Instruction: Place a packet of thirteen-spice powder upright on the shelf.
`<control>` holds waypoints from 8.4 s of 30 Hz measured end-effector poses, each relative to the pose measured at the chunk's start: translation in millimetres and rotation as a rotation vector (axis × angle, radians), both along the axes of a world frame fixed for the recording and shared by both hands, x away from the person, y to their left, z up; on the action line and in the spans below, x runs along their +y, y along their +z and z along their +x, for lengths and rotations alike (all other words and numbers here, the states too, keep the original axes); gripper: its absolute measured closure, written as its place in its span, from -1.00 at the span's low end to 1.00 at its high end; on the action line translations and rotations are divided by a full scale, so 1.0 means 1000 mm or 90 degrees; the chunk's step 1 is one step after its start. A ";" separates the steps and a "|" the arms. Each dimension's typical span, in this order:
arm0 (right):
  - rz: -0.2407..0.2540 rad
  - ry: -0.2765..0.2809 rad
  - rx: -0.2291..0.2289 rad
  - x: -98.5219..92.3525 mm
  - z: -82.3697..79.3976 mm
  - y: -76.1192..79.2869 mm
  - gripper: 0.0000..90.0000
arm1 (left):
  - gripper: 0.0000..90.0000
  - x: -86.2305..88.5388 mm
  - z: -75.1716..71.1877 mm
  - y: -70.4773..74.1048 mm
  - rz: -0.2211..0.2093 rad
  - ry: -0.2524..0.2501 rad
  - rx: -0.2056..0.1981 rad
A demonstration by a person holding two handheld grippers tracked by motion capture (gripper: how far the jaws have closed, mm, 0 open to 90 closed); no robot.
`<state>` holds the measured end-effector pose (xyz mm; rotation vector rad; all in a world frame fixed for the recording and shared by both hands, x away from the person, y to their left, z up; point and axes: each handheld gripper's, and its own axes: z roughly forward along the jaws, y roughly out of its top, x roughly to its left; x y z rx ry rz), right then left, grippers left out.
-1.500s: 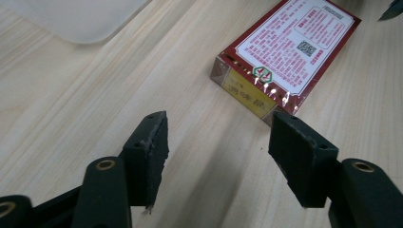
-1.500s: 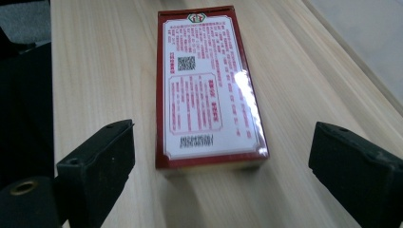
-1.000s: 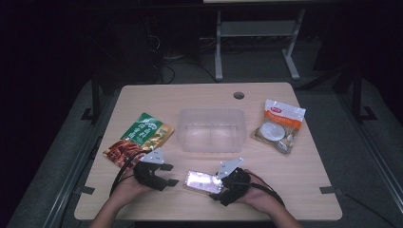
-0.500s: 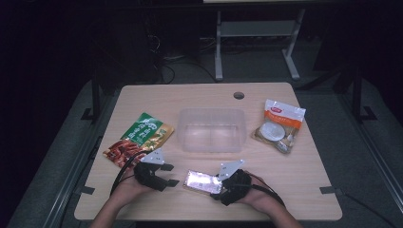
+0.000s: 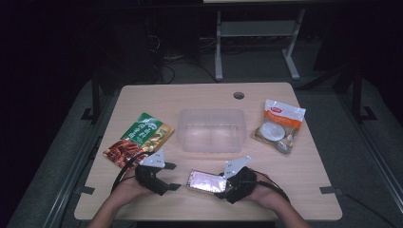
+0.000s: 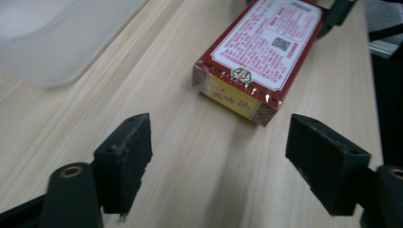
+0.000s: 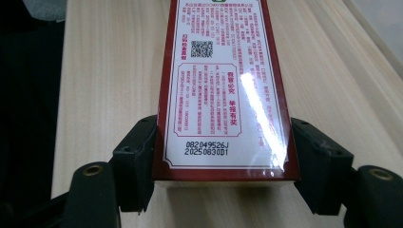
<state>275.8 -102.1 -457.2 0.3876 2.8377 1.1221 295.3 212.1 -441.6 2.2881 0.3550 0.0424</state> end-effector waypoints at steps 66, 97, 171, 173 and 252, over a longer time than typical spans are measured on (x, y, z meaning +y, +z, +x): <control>0.051 0.139 -0.018 0.006 0.013 0.030 -0.31 | -0.32 -0.045 -0.003 0.005 -0.008 -0.159 0.005; 0.037 -0.142 0.010 -0.055 -0.010 0.021 -0.64 | -0.30 -0.037 0.020 0.018 -0.002 -0.091 0.016; 0.041 -0.202 -0.025 -0.092 -0.027 0.010 -0.68 | -0.31 -0.143 0.173 0.069 0.086 -0.096 -0.010; 0.041 -0.202 -0.024 -0.092 -0.027 0.010 -0.68 | -0.31 -0.144 0.173 0.068 0.085 -0.095 -0.010; 0.037 -0.196 -0.011 -0.088 -0.025 0.007 -0.68 | -0.54 -0.199 0.178 0.077 -0.046 -0.107 0.005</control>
